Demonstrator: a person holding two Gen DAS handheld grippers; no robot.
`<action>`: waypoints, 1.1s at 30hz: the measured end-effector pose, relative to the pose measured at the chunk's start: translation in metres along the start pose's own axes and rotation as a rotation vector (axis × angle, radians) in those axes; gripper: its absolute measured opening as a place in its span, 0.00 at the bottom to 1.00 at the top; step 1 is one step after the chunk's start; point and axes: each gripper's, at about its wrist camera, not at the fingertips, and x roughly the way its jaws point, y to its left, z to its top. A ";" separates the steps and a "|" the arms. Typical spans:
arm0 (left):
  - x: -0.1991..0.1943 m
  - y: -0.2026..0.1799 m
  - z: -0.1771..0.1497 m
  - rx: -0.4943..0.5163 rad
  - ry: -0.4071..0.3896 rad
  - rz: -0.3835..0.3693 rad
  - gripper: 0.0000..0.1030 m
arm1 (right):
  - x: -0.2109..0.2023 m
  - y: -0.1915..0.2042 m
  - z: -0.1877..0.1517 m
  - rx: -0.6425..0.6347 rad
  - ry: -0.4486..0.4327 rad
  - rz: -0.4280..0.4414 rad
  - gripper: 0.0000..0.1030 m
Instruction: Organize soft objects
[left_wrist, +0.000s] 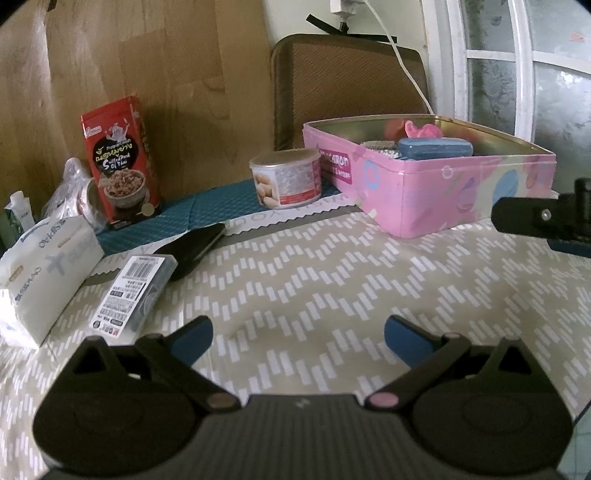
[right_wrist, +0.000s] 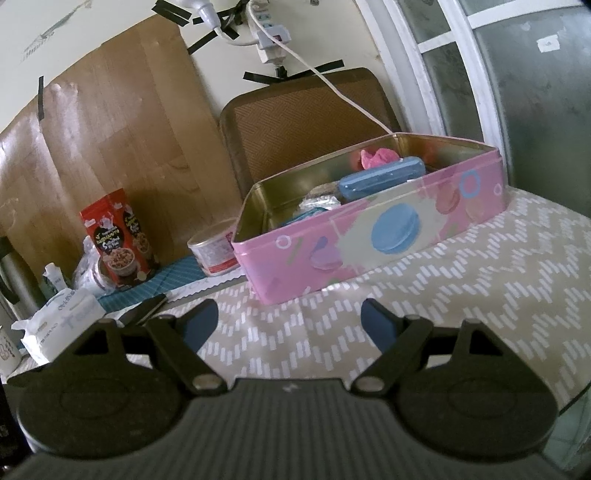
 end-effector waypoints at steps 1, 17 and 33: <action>0.000 0.000 0.000 0.000 -0.001 -0.001 1.00 | 0.000 0.001 0.001 -0.003 -0.002 0.002 0.84; -0.006 0.000 0.000 0.003 -0.031 -0.020 1.00 | 0.001 0.006 -0.001 -0.021 0.006 0.003 0.84; -0.024 0.124 -0.016 -0.255 -0.096 0.231 1.00 | 0.062 0.092 0.007 -0.254 0.176 0.303 0.59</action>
